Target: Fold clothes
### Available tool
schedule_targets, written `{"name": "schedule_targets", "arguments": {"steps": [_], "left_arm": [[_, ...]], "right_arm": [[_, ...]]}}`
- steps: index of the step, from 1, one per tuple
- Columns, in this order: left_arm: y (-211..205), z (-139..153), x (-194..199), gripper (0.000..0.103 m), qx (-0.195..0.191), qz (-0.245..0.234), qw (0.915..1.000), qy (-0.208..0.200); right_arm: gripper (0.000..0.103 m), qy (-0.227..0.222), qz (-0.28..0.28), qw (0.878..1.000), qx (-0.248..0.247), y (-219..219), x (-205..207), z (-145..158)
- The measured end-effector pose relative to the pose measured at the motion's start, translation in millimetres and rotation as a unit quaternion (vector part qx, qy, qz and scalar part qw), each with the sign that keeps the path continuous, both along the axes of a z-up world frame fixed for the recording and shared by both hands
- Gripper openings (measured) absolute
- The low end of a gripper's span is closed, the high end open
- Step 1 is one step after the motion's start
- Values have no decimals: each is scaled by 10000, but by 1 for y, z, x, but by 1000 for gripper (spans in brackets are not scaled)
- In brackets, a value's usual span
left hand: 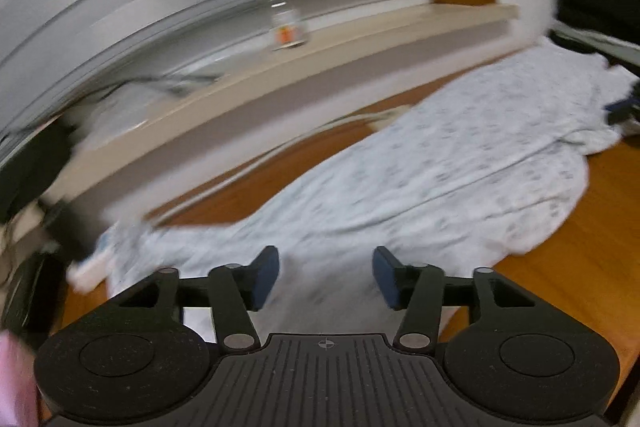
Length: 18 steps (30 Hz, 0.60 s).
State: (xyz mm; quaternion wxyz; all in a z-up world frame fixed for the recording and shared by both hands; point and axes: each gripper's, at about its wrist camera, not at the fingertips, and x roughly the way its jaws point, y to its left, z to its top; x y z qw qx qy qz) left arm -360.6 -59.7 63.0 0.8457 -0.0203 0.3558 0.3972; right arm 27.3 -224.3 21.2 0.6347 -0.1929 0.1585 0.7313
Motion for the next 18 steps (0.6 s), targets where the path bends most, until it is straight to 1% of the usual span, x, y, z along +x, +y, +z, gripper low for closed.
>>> {"name": "schedule_targets", "arguments": {"steps": [2, 5, 9, 11, 12, 13, 14, 16, 18], "left_arm": [[1, 0, 17, 57, -27, -193, 9998, 10], [7, -6, 39, 57, -161, -473, 9987, 89], [19, -16, 57, 56, -358, -707, 9968, 142], [26, -17, 61, 47, -458, -748, 9961, 77], [29, -16, 61, 35, -505, -772, 9957, 20], [32, -16, 62, 11, -558, -784, 9954, -40], [35, -14, 63, 2, -591, -773, 9952, -95], [40, -5, 61, 1, -544, -720, 9955, -301], [45, 6, 60, 1, -383, -617, 9961, -505]], "right_arm": [[7, -60, -117, 9996, 232, -2, -1, 5], [6, -82, -234, 9988, 428, 0, -2, 15], [5, -312, -290, 9978, 502, 9, -5, 18], [5, -421, -291, 9975, 489, 15, -6, 18], [5, -487, -316, 9970, 521, 16, -6, 18], [4, -583, -317, 9964, 537, 19, -6, 21], [4, -678, -319, 9957, 553, 23, -7, 24], [4, -869, -321, 9940, 584, 29, -7, 29], [4, -1125, -355, 9909, 654, 43, -6, 39]]}}
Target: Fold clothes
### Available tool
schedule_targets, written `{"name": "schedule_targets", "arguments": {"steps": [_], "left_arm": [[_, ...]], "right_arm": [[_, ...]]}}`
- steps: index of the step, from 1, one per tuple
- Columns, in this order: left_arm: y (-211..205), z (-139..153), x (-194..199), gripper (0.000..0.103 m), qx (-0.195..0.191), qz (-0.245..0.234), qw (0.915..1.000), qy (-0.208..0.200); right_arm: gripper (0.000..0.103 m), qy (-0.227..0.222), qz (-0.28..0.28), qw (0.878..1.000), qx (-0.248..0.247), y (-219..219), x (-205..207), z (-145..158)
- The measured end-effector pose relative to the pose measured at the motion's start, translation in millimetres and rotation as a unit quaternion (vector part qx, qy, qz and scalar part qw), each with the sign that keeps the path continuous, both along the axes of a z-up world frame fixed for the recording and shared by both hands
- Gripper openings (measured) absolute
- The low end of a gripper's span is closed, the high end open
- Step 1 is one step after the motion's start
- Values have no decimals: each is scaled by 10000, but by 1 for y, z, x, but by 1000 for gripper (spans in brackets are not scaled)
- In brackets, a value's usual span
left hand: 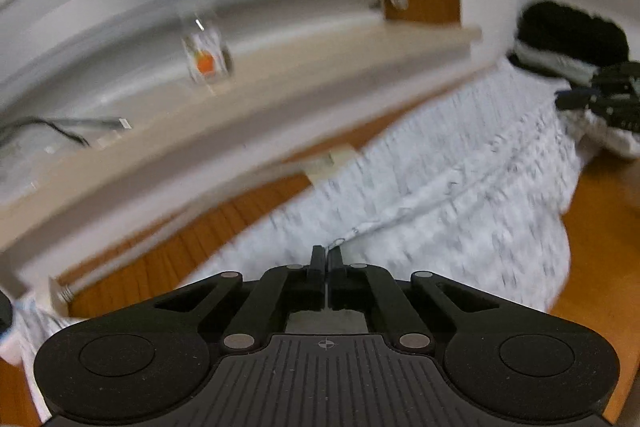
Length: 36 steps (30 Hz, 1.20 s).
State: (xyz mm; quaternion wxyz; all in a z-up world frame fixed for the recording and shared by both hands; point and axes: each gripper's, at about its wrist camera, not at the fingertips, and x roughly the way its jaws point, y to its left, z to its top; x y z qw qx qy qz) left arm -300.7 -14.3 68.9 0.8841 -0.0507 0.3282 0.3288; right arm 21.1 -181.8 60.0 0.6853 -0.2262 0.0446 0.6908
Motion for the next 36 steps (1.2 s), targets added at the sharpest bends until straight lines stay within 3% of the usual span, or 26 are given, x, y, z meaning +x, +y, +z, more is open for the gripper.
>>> {"name": "schedule_targets", "arguments": {"steps": [6, 8, 11, 16, 19, 26, 33, 36], "left_arm": [[42, 15, 14, 1, 200, 436, 9984, -308], [63, 5, 21, 3, 96, 721, 9972, -183], [81, -20, 27, 16, -81, 965, 9952, 169], [78, -36, -1, 37, -156, 1049, 9943, 59], [75, -41, -22, 42, -234, 1104, 9935, -122], [70, -52, -48, 45, -405, 1179, 9911, -462], [42, -54, -51, 48, -302, 1008, 9934, -452], [26, -53, -60, 56, -352, 929, 9937, -524]], "right_arm": [[4, -550, -267, 9980, 152, 68, 8, 26], [8, -515, -387, 9977, -200, 102, 13, 22], [13, -565, -749, 9942, -526, 135, 15, 2], [32, 284, -17, 9979, -577, 120, -3, -7], [35, 823, 531, 9914, -866, 113, -16, -15], [39, 1079, 602, 9841, -1278, 116, -22, -37], [39, 1176, 638, 9818, -1349, 89, -18, -38], [39, 1151, 643, 9829, -1286, 66, -17, -41]]}}
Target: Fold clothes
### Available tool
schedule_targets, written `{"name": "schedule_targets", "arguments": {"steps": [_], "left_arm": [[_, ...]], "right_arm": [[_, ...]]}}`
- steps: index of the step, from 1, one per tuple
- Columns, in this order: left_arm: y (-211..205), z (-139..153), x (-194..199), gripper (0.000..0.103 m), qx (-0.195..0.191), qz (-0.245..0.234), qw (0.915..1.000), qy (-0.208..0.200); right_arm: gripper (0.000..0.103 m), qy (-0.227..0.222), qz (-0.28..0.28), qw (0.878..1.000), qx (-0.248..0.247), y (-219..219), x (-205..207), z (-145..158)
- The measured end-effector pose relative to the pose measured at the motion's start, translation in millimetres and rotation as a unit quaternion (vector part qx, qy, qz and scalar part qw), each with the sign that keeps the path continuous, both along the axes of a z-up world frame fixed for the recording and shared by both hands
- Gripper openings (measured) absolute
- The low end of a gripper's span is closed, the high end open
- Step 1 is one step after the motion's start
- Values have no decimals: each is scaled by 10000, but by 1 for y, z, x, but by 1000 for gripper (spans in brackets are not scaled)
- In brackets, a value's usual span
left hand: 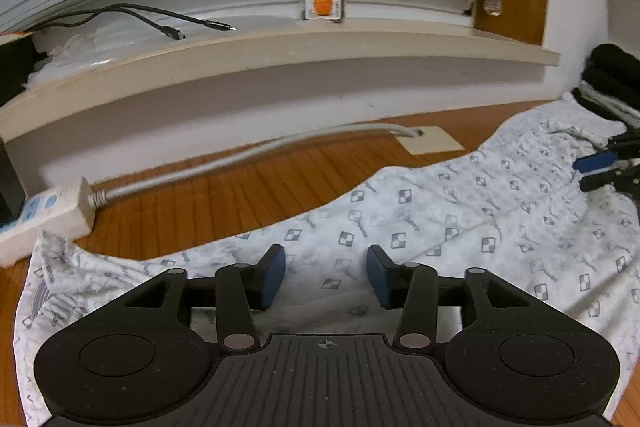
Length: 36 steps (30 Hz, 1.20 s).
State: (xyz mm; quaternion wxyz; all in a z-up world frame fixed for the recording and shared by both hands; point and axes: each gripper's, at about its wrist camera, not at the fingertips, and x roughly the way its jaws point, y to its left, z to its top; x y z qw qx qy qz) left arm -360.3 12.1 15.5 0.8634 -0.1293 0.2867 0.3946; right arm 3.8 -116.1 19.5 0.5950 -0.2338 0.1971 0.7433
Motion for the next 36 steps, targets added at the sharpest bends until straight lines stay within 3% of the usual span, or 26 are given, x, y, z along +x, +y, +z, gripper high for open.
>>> {"name": "schedule_targets", "arguments": {"steps": [2, 8, 16, 20, 23, 25, 27, 32, 36], "left_arm": [[-9, 3, -9, 59, -20, 35, 9999, -156], [-26, 25, -63, 61, 122, 754, 9964, -367], [-14, 22, -122, 60, 142, 1763, 9842, 85], [-1, 16, -127, 60, 92, 1864, 9823, 178], [-1, 15, -127, 48, 105, 1798, 9835, 160], [-6, 17, -126, 23, 138, 1786, 9837, 132], [-11, 25, -131, 16, 134, 1797, 9836, -13], [-31, 56, -171, 16, -114, 2028, 9754, -861], [-27, 42, -172, 36, -338, 2230, 9735, -390]], "right_arm": [[39, -57, -1, 10000, 48, -9, -2, 0], [40, 41, -25, 10000, 38, -6, -1, -1], [42, 27, -60, 10000, 46, -5, -2, -2], [43, 34, -65, 10000, 45, -5, -1, -2], [44, 55, -69, 10000, 42, -5, 0, -1], [44, 71, -69, 9999, 39, -5, 1, -1], [44, 82, -72, 9999, 37, -5, 1, -1], [44, 88, -81, 9999, 36, -5, 1, -1], [45, 95, -76, 9999, 34, -4, 1, -1]]}}
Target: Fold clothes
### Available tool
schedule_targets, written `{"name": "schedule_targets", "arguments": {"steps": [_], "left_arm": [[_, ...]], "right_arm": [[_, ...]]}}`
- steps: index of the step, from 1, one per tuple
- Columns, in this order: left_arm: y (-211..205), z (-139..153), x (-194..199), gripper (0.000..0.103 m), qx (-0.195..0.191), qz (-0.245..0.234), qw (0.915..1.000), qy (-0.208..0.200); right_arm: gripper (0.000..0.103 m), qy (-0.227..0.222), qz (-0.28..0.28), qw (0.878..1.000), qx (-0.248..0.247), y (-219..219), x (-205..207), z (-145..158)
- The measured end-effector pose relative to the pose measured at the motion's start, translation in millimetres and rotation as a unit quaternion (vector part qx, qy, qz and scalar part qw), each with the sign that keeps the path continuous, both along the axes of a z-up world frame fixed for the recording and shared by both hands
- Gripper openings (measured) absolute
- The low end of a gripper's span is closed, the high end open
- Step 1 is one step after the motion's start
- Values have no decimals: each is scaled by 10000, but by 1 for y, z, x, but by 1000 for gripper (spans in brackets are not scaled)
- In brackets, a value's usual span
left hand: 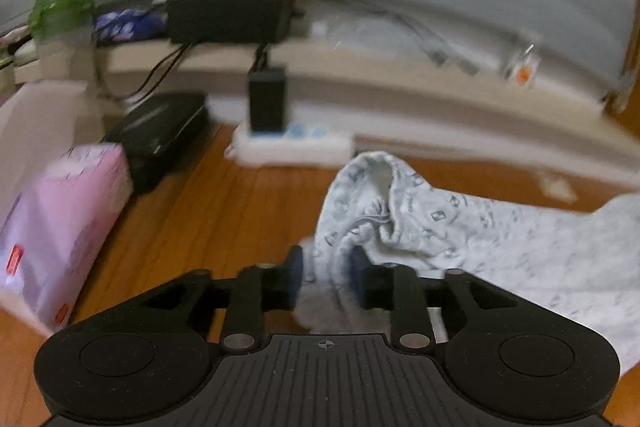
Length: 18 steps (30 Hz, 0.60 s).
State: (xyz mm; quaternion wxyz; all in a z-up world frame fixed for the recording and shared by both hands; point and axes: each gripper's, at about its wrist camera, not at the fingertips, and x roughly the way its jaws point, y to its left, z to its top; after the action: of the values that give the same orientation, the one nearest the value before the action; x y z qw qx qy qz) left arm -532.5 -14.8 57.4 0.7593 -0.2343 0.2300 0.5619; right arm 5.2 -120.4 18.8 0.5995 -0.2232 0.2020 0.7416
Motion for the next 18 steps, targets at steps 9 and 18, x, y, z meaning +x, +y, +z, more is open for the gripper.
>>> {"name": "schedule_targets", "arguments": {"steps": [9, 18], "left_arm": [[-60, 1, -12, 54, 163, 50, 9998, 68], [-112, -22, -8, 53, -65, -147, 9995, 277]], "right_arm": [[45, -14, -1, 10000, 4, 1, 0, 0], [46, -15, -5, 10000, 9, 0, 1, 0]]}}
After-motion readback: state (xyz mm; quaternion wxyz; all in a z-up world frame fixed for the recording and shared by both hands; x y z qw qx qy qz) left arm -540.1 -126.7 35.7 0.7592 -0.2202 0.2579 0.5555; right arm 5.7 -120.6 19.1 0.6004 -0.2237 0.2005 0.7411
